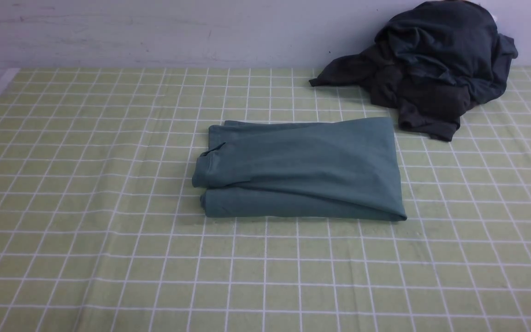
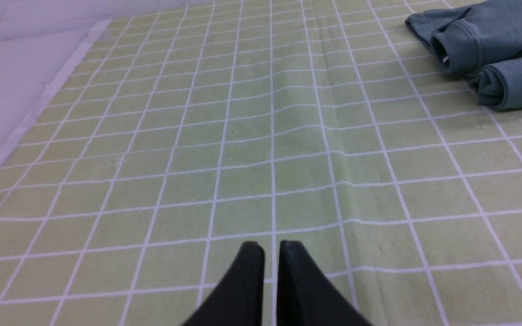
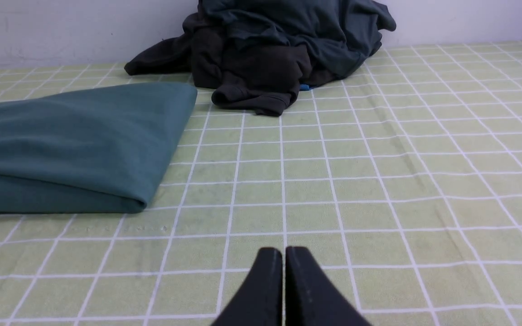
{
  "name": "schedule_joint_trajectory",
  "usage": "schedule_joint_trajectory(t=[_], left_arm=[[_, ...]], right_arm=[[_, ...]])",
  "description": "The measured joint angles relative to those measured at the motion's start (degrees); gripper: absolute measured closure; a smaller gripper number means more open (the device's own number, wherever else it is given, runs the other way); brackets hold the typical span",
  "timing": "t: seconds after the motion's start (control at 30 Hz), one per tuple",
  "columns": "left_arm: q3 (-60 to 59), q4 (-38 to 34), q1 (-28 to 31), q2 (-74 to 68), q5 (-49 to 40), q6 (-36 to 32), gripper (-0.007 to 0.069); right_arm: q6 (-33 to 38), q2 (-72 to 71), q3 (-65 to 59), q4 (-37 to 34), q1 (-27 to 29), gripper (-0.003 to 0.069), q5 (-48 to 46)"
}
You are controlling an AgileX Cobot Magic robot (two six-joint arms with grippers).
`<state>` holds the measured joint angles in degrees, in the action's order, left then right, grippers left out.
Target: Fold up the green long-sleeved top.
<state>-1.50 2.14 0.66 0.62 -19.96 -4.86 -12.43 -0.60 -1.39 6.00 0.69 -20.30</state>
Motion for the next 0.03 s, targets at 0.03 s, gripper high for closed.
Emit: schedule_joint_trajectory(t=[0.03], left_arm=[[0.0, 0.0, 0.0, 0.0, 0.0, 0.0, 0.0587]], right_arm=[[0.0, 0.0, 0.0, 0.0, 0.0, 0.0656, 0.0]])
